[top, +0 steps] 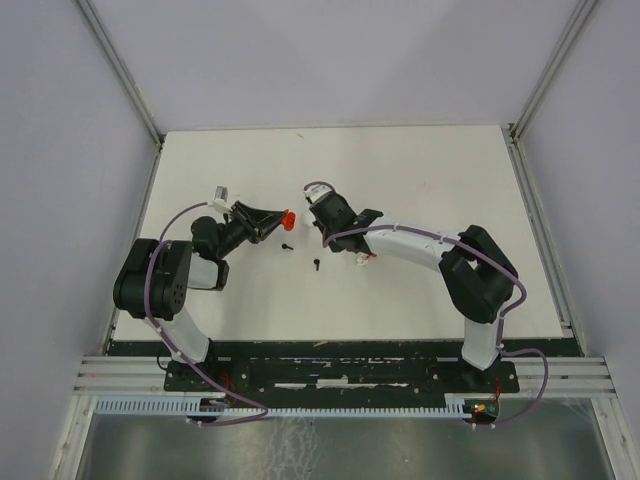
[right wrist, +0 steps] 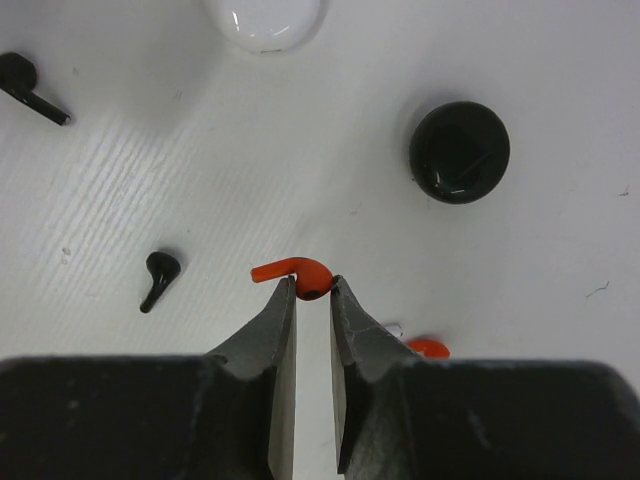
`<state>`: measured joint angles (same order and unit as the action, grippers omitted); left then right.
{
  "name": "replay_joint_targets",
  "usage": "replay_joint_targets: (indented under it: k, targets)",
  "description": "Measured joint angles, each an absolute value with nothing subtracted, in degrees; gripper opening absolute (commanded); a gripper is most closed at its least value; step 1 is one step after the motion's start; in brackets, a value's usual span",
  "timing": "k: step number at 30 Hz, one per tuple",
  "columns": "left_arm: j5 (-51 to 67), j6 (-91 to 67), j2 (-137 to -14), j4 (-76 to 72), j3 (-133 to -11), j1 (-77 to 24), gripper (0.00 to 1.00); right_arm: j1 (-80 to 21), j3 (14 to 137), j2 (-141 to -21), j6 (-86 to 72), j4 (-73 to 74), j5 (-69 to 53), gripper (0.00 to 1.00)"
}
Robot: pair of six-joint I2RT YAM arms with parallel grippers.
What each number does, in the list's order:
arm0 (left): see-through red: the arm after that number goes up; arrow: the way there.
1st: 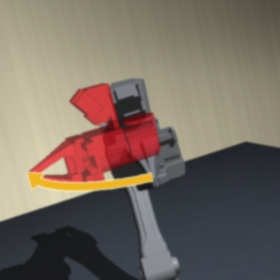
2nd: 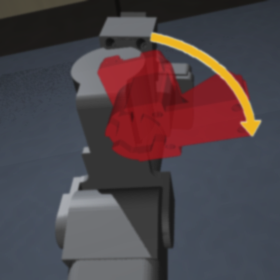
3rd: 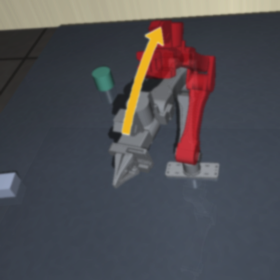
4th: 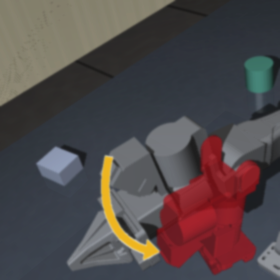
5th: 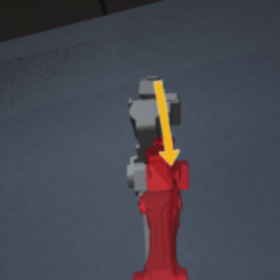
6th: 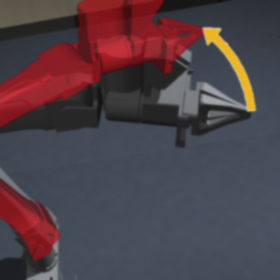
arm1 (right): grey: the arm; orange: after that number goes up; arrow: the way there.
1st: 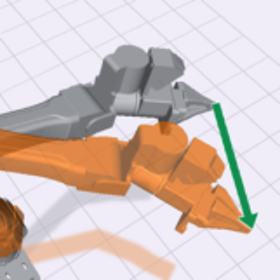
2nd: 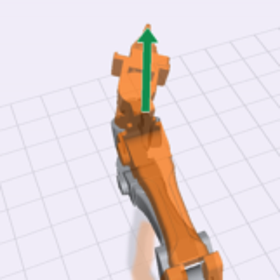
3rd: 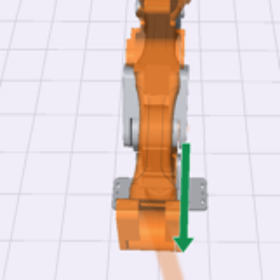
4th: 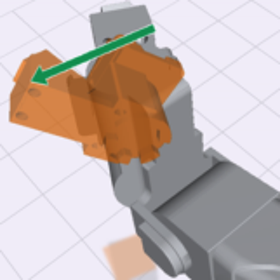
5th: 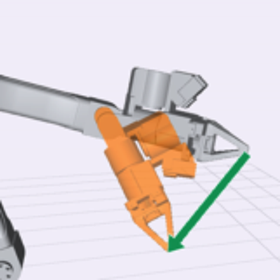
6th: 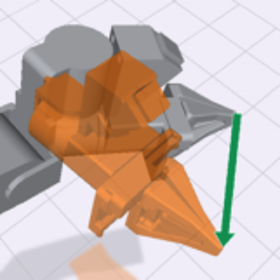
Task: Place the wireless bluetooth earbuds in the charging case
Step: Place the earbud at the center of the board.
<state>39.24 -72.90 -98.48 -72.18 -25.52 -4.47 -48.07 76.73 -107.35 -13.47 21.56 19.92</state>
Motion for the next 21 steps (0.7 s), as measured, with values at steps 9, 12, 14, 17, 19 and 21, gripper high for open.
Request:
replay_joint_targets:
  k: [9, 12, 14, 17, 19, 21]
  targets:
    - [39.4, -73.2, -98.6, -72.4, -25.5, -4.5, 0.03, -42.5, 76.7, -108.3, -6.8, 21.9, 7.7, 0.18]
    - [39.4, -74.0, -99.2, -73.3, -25.5, -4.5, 0.03, -40.5, 77.7, -109.5, -4.2, 22.5, 3.4, 0.17]
    - [39.5, -74.1, -99.7, -74.0, -25.5, -4.5, 0.03, -39.8, 79.0, -110.9, -2.4, 23.2, 1.0, 0.17]
    - [39.6, -74.3, -100.3, -74.4, -25.5, -4.5, 0.03, -39.7, 80.1, -112.7, 0.3, 23.5, -2.2, 0.17]
    - [39.6, -74.3, -100.4, -74.5, -25.5, -4.5, 0.03, -39.7, 80.2, -113.2, 1.7, 23.6, -3.7, 0.17]
    - [39.6, -74.4, -100.4, -74.6, -25.5, -4.5, 0.03, -39.8, 80.2, -113.5, 3.3, 23.8, -5.0, 0.18]
